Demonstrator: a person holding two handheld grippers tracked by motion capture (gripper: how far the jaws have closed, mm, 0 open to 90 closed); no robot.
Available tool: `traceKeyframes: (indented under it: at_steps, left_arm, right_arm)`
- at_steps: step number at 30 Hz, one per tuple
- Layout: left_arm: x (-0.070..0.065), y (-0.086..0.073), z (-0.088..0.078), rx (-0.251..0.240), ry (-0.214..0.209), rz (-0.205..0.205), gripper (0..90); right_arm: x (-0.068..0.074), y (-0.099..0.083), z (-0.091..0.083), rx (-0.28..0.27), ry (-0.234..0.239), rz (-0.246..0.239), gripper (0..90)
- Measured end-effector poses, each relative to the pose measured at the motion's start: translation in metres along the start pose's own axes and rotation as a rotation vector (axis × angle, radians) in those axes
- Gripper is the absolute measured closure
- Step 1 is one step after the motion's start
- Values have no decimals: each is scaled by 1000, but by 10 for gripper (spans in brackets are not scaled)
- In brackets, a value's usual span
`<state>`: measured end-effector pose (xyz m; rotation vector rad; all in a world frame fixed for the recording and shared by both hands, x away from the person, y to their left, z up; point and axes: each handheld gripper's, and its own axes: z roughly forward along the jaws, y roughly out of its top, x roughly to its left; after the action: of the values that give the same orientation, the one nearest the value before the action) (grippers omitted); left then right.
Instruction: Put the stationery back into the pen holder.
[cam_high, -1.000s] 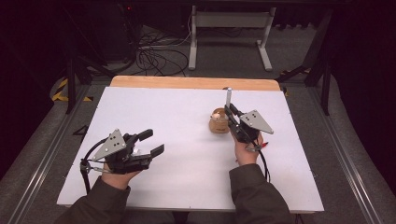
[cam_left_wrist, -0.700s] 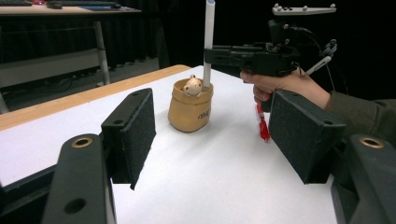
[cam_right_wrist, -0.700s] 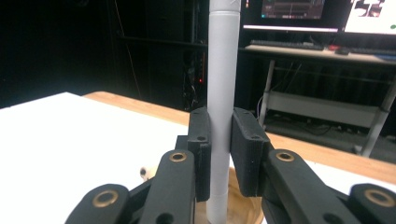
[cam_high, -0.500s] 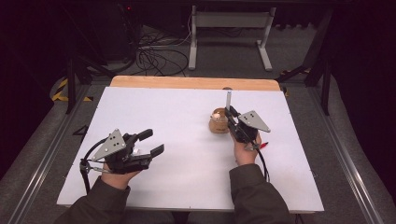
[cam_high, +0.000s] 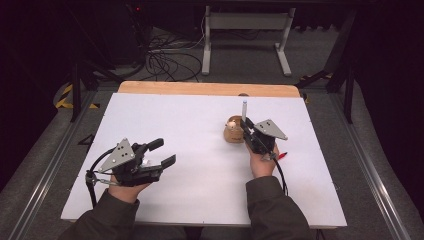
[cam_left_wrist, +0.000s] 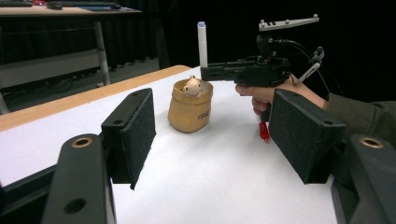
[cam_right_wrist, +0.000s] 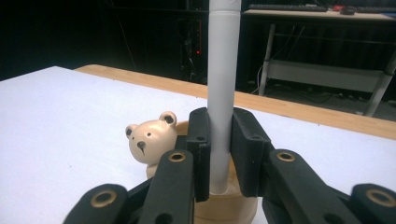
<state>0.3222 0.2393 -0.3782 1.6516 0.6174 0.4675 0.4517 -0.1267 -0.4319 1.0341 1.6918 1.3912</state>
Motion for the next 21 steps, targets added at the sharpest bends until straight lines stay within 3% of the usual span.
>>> traceKeyframes:
  at_steps: [8, 21]
  left_arm:
    - [0, 0, 0, -2, 0, 0, 327]
    - [0, 0, 1, 5, -3, 2, 327]
  right_arm:
    - [1, -3, 2, 32, 5, 1, 783]
    - [1, -5, 8, 41, 38, 26, 781]
